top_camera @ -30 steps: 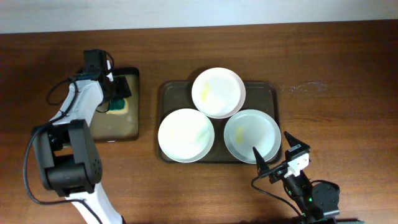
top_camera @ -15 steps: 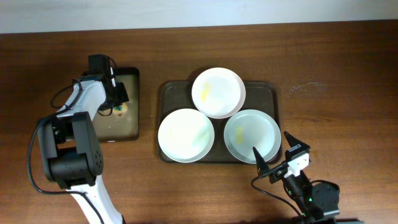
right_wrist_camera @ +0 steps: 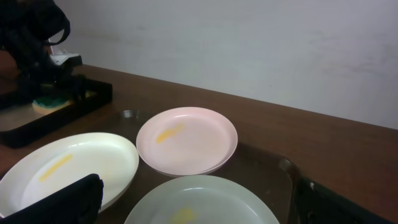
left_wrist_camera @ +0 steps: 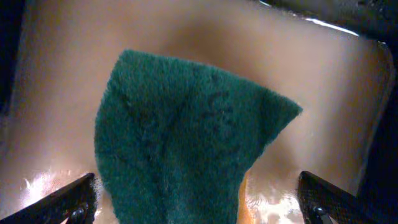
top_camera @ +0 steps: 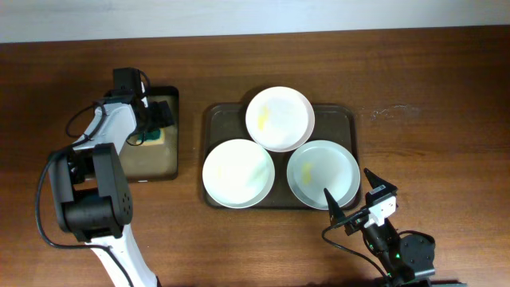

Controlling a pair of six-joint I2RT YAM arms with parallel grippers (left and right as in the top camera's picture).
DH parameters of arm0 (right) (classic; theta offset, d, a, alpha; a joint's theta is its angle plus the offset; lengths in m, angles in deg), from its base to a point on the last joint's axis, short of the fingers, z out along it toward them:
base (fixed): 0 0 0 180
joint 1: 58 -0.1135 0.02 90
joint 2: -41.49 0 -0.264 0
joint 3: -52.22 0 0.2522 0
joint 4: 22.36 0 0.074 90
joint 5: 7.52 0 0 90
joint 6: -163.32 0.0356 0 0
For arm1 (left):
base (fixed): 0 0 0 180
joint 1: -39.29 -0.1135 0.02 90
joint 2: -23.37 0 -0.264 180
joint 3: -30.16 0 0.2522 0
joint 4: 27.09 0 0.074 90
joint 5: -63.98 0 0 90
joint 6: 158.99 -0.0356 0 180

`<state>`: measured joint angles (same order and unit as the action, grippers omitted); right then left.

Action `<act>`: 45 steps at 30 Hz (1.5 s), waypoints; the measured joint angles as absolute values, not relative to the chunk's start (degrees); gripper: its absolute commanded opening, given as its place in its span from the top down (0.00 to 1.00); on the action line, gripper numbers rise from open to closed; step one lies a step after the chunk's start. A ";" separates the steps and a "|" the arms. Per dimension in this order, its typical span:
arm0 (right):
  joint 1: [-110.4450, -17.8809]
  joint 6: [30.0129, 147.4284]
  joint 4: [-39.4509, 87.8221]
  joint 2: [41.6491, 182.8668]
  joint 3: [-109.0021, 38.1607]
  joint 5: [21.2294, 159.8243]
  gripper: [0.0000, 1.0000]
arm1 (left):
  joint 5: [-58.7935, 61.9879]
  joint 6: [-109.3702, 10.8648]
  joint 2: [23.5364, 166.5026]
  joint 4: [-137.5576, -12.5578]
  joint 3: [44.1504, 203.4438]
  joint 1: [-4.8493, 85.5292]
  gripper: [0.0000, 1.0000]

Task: Clean dirty plates on tray and stack at the side
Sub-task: 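Close the left gripper on the green sponge and lift it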

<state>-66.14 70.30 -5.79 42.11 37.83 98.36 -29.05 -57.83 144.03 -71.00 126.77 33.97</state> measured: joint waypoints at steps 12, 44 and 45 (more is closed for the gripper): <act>-66.14 70.30 -5.79 42.11 37.83 98.38 0.02 | -29.26 -57.81 144.03 -71.72 126.79 33.97 0.01; -66.14 70.27 -5.79 42.11 37.85 98.38 0.02 | -29.26 -57.63 144.03 -74.17 128.17 33.92 1.00; -66.14 70.32 -5.79 42.11 37.83 98.36 0.02 | -29.26 -57.85 144.03 -74.19 128.17 33.92 1.00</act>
